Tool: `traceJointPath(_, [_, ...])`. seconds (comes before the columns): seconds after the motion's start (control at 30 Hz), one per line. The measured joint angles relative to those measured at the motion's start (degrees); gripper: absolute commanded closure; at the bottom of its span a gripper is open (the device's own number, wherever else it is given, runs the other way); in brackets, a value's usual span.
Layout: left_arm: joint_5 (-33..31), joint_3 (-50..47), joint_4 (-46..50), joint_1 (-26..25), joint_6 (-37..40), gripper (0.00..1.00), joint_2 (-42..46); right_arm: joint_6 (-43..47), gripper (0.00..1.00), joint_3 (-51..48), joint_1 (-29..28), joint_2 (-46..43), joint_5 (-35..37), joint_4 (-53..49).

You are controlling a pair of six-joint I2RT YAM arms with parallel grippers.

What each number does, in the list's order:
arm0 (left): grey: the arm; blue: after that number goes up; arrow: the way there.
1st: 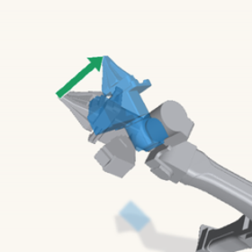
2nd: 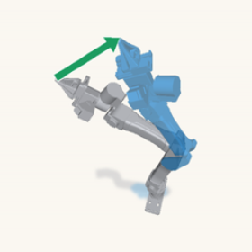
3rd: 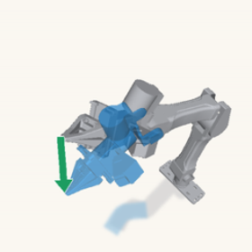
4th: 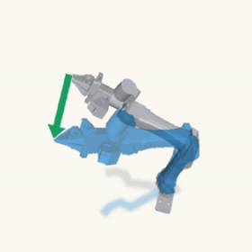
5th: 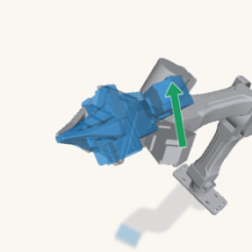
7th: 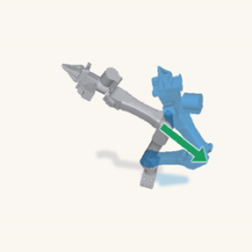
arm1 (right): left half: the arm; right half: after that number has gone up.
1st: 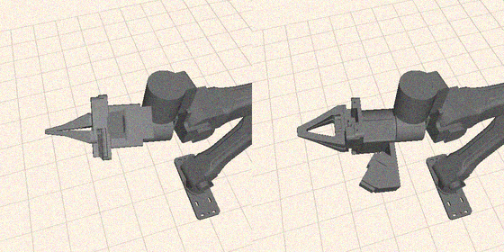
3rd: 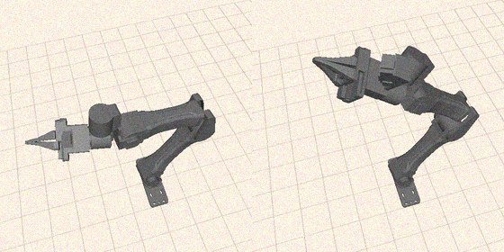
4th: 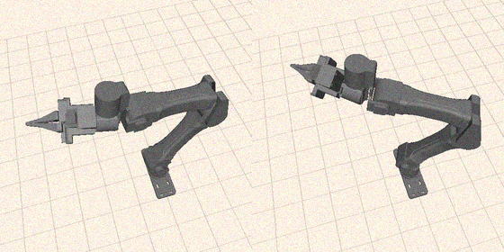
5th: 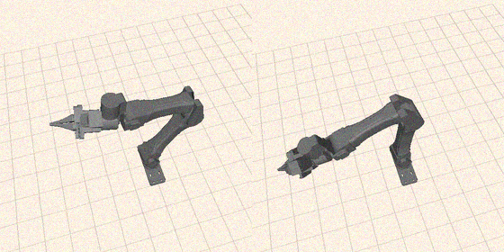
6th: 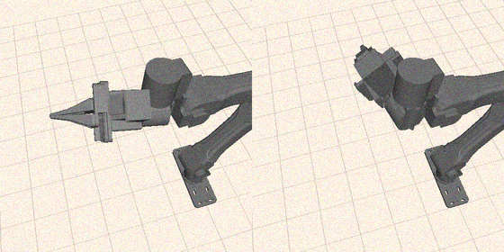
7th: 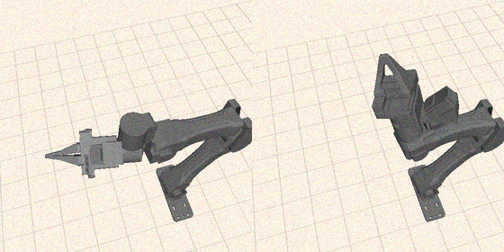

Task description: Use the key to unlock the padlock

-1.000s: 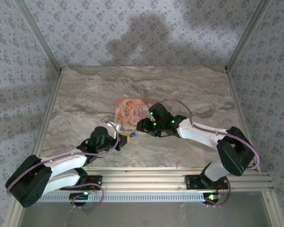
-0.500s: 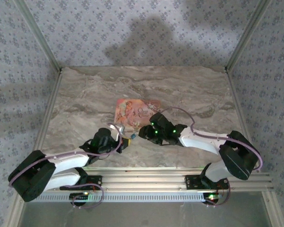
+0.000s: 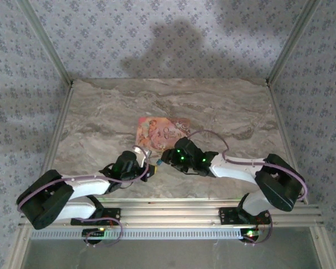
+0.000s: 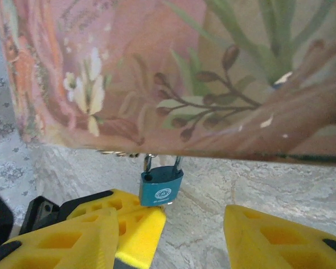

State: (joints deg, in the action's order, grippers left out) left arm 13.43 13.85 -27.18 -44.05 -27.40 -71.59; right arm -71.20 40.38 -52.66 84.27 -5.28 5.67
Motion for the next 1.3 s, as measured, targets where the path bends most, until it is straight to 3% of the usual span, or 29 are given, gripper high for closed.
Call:
traceJointPath(0.57, [0.7, 0.6, 0.2, -0.2, -2.3, 1.0, -0.1, -3.0, 0.48, 0.0, -0.9, 7.3, 0.3, 12.7])
traceJointPath(1.3, [0.7, 1.1, 1.3, -0.2, -2.7, 1.0, -0.1, -4.1, 0.46, 0.1, -1.9, 7.6, 2.5, 13.2])
